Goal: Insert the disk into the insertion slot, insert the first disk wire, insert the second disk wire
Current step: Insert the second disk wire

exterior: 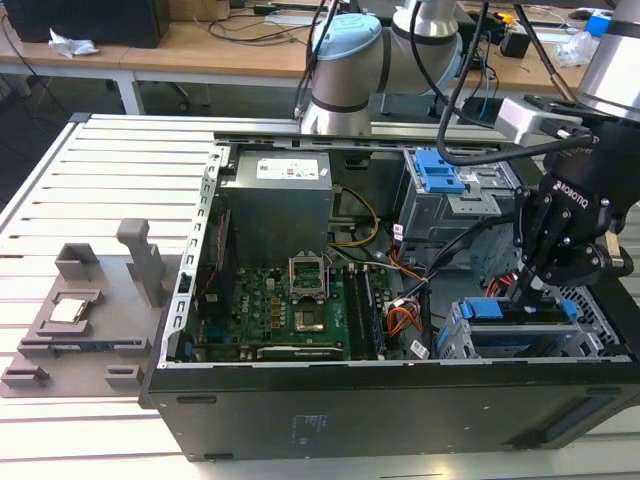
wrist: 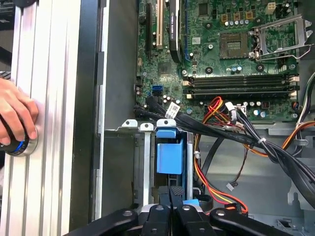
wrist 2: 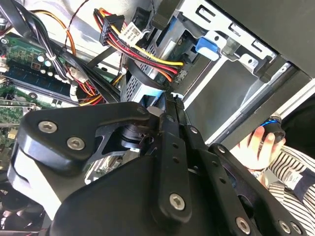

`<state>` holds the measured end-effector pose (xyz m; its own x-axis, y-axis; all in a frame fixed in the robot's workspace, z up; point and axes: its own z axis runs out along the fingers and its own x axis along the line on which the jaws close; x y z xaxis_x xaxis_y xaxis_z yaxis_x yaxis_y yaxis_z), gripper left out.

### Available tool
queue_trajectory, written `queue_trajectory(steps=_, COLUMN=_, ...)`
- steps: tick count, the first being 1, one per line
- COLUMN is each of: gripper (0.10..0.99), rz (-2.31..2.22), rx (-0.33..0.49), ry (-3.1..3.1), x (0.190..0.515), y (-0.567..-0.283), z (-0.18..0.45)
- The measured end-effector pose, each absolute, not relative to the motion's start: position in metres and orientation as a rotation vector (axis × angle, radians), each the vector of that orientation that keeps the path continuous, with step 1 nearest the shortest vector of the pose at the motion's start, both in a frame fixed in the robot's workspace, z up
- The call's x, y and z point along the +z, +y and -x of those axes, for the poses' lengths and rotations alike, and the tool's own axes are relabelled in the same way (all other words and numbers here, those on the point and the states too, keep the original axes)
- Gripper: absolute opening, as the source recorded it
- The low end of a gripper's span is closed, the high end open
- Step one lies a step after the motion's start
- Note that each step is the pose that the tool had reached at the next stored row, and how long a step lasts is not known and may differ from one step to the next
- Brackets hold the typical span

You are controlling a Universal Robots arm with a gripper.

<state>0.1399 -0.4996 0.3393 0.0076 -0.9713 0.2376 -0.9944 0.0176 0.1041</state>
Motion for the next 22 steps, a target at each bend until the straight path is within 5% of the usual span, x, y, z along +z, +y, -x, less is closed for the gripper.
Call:
queue_trajectory(steps=5, gripper=0.278, rz=-2.041, rx=0.139, ry=-2.051, x=0.340, y=-0.500, z=-0.140)
queue_trajectory(steps=8, gripper=0.278, rz=-2.041, rx=0.138, ry=-2.051, x=0.364, y=-0.497, z=-0.140)
queue_trajectory(steps=10, gripper=0.106, rz=-2.061, rx=0.104, ry=-2.068, x=0.369, y=-0.496, z=-0.140)
queue_trajectory(steps=22, gripper=0.106, rz=-2.171, rx=-0.106, ry=-2.155, x=0.369, y=-0.534, z=-0.140)
